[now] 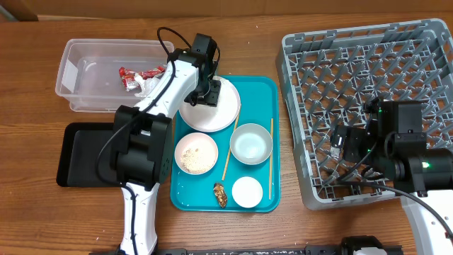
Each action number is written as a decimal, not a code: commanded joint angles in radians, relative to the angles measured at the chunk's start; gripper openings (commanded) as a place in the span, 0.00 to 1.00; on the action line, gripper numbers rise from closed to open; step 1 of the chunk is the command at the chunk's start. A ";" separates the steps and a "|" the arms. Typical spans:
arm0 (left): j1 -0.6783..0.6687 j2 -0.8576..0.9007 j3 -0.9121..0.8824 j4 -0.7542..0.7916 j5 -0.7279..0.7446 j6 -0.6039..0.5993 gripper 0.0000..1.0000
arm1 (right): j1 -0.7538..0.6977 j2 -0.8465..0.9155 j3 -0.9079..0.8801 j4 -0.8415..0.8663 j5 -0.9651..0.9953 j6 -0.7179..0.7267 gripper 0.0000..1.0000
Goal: Sort waste into correct bins and load items into the dishwasher
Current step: 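Drop the crumpled tissue into the clear bin with the left gripper, then grasp the rim of the pink rice bowl with the left gripper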
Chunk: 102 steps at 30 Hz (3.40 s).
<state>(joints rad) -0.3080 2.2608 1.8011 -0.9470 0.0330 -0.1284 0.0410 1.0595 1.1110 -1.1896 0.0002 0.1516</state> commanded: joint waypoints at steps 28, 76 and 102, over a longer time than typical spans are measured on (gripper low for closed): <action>0.218 -0.338 0.153 -0.196 -0.148 -0.011 0.04 | 0.003 -0.004 0.028 0.005 -0.001 -0.010 1.00; -0.172 -0.723 -0.391 -0.299 -0.059 -0.216 0.73 | 0.003 -0.004 0.028 0.002 -0.002 -0.009 1.00; -0.285 -0.352 -0.555 -0.092 -0.007 -0.217 0.16 | 0.003 -0.004 0.028 0.001 -0.002 -0.010 1.00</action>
<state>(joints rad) -0.5877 1.9060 1.2495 -1.0409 0.0162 -0.3439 0.0410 1.0595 1.1126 -1.1927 -0.0002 0.1486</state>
